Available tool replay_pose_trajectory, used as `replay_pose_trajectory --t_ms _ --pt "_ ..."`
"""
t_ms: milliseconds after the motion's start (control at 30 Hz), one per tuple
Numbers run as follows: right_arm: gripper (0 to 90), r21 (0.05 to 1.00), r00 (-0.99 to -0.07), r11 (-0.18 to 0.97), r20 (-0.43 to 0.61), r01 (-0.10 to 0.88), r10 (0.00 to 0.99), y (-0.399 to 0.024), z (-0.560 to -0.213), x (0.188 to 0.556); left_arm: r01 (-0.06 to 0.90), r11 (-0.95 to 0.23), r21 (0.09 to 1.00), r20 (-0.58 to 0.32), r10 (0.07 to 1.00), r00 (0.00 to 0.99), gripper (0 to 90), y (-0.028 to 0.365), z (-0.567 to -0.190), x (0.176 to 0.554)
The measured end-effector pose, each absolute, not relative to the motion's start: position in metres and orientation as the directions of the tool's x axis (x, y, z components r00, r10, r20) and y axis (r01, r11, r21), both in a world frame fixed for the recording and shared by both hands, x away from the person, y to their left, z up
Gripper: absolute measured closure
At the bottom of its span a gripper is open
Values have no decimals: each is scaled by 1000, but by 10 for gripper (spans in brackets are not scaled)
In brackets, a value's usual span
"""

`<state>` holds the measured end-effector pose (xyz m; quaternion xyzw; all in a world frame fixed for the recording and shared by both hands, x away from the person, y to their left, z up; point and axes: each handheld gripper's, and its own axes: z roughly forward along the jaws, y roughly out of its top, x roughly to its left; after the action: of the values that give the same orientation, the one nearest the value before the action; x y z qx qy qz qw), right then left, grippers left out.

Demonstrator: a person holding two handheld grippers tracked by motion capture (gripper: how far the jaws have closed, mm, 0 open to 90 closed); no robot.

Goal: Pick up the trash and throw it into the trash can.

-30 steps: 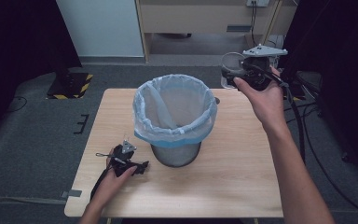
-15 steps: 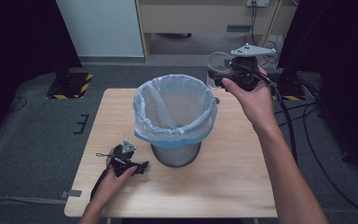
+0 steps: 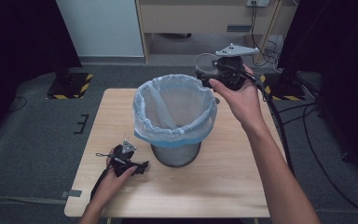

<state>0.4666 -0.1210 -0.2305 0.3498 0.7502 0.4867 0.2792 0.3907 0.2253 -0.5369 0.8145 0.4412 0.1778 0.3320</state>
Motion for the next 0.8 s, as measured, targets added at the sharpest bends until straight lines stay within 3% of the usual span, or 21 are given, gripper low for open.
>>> replay_pose_trajectory --t_ms 800 --pt "331 903 -642 328 -79 279 763 -92 -254 476 599 -394 697 -3 834 552 0 226 -537 391"
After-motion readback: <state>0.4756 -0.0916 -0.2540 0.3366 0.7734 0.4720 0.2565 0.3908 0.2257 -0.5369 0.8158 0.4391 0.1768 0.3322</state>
